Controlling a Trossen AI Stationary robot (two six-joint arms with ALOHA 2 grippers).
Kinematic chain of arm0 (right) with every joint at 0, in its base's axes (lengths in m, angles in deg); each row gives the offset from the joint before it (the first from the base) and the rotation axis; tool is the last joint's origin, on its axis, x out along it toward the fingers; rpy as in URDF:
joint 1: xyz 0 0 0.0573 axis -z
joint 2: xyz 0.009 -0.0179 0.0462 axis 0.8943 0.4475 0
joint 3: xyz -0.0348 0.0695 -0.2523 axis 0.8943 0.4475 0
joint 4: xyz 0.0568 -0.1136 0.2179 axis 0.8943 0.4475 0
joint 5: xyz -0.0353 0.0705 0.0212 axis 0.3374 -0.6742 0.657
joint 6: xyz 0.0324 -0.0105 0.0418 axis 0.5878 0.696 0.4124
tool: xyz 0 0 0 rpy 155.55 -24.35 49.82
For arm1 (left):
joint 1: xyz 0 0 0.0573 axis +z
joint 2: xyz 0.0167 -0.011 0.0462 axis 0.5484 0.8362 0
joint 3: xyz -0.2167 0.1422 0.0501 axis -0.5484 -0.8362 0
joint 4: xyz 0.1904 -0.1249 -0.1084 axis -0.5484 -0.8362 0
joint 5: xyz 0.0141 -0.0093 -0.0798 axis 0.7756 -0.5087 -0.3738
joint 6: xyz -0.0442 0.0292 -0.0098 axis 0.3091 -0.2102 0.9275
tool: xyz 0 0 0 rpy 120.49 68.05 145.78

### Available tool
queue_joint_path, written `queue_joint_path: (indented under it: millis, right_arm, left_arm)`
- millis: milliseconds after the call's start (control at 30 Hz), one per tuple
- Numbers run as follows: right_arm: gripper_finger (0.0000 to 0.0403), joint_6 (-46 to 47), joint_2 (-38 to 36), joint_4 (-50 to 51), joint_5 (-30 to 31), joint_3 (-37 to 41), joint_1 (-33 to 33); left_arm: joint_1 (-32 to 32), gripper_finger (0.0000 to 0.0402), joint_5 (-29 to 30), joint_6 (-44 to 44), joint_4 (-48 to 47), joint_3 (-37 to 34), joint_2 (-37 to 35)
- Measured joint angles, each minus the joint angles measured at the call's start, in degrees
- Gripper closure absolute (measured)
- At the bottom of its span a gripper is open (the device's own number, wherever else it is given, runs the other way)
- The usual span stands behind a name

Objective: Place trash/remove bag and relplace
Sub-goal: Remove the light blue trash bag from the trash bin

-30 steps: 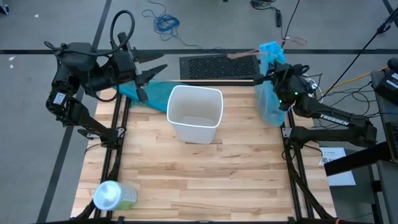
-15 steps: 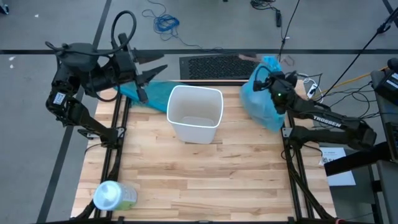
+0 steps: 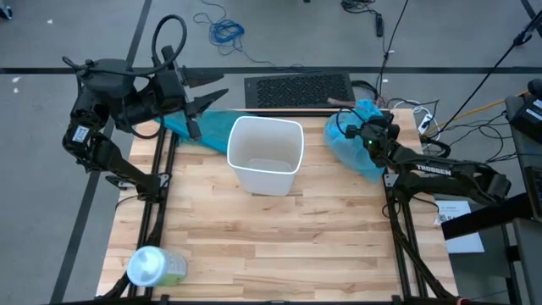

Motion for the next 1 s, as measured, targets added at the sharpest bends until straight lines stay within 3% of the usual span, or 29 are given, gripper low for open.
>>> queue_joint_path:
  millis: [167, 400, 667, 1000]
  right_arm:
    - [0.0403, 3.0, 3.9, 0.2, -4.4, 0.6, 2.2]
    - [0.0403, 3.3, 8.1, 0.8, -5.9, 0.6, 2.6]
    - [0.0399, 2.2, 7.5, 1.3, -10.9, -1.1, 2.4]
    - [0.0314, -4.9, 6.5, 7.4, -13.7, -9.4, 0.5]
  left_arm:
    - [0.0, 0.0272, 0.0, 0.3, -2.0, 0.0, 0.5]
    - [0.1, 0.0272, 0.8, 1.8, -7.0, 0.0, 1.0]
    - [0.1, 0.0272, 7.4, 4.7, -15.8, 0.0, 1.7]
    - [0.2, 0.0272, 7.9, 17.1, -32.6, -0.2, 2.3]
